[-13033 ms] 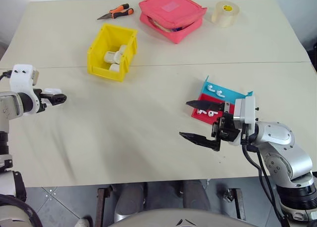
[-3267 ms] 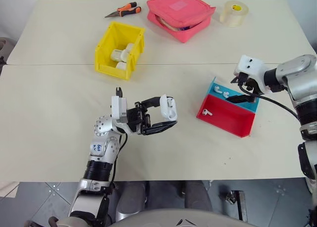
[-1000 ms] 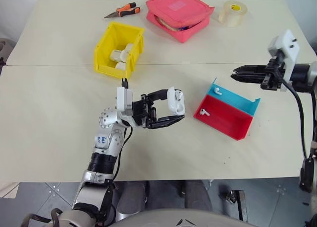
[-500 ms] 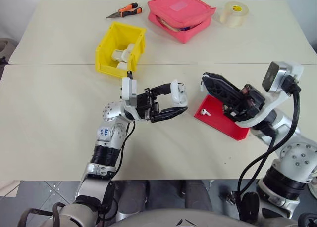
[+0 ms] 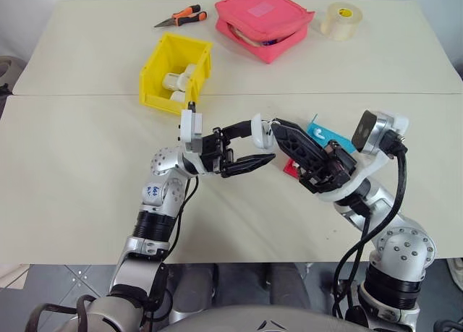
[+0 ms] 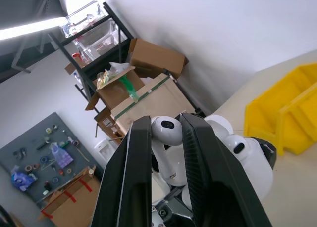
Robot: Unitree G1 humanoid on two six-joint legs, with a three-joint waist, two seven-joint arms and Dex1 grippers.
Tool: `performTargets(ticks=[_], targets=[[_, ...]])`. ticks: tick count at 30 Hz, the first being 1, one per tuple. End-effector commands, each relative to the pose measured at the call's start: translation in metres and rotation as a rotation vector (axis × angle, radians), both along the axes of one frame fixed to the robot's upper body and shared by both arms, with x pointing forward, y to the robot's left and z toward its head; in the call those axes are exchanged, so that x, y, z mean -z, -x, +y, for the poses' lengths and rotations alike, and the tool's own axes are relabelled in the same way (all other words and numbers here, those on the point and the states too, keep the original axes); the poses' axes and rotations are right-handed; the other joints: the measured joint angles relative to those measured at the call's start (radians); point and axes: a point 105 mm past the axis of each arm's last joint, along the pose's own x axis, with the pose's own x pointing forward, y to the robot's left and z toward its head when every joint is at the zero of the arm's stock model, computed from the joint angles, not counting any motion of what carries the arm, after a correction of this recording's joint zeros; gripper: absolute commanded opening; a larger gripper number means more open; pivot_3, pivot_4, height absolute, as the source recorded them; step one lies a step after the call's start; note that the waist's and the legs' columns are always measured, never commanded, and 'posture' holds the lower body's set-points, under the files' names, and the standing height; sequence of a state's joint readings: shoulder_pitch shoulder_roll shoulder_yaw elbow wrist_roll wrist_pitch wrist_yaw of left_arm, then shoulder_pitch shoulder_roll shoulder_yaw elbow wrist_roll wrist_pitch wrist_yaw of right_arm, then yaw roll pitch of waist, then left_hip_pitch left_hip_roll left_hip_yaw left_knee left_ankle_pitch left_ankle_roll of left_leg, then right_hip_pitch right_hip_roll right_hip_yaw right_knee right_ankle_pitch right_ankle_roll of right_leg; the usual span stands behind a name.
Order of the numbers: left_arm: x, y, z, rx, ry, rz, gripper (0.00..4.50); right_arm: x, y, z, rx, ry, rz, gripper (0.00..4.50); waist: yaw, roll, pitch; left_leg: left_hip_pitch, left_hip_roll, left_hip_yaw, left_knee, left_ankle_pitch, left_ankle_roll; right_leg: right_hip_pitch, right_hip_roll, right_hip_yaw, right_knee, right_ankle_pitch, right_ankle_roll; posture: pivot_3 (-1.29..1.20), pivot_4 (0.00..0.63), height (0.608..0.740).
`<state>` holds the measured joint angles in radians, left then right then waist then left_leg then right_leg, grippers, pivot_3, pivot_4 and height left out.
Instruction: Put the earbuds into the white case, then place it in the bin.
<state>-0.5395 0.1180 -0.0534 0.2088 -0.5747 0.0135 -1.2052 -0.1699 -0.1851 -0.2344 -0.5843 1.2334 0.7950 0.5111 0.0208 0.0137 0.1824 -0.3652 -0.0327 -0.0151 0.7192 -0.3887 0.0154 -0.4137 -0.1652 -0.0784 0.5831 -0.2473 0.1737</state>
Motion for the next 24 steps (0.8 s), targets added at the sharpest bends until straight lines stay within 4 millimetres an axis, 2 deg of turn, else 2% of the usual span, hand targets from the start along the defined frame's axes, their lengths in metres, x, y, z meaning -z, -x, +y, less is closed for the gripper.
performTargets(ticks=[1, 8, 17, 24], targets=[[-0.013, 0.002, 0.001, 0.003, 0.020, -0.049, 2.81, 0.001, 0.002, 0.001, 0.006, -0.011, -0.025, 0.74, 0.000, 0.000, 0.000, 0.000, 0.000, 0.000, 0.000, 0.000, 0.000, 0.000, 0.000, 0.000, 0.000, 0.000, 0.000, 0.00, 0.150, 0.740], [-0.014, 0.002, 0.001, -0.002, 0.021, -0.051, 2.81, 0.015, -0.004, 0.004, 0.036, -0.015, -0.002, 0.74, 0.000, 0.000, 0.000, 0.000, 0.000, 0.000, 0.000, 0.000, 0.000, 0.000, 0.000, 0.000, 0.000, 0.000, 0.000, 0.00, 0.150, 0.740], [-0.016, 0.001, 0.001, -0.003, 0.026, -0.058, 2.81, 0.019, -0.010, 0.005, 0.066, -0.023, -0.003, 0.74, 0.000, 0.000, 0.000, 0.001, 0.000, 0.000, -0.001, 0.000, 0.000, 0.000, 0.000, 0.000, 0.000, 0.000, 0.000, 0.00, 0.150, 0.740], [-0.020, -0.002, 0.002, -0.025, 0.059, -0.046, 2.81, 0.029, -0.005, 0.008, 0.036, 0.039, -0.008, 0.74, 0.000, 0.000, 0.000, 0.001, 0.000, 0.001, -0.001, 0.000, 0.000, 0.000, 0.000, 0.000, 0.000, 0.000, 0.000, 0.00, 0.150, 0.740]])
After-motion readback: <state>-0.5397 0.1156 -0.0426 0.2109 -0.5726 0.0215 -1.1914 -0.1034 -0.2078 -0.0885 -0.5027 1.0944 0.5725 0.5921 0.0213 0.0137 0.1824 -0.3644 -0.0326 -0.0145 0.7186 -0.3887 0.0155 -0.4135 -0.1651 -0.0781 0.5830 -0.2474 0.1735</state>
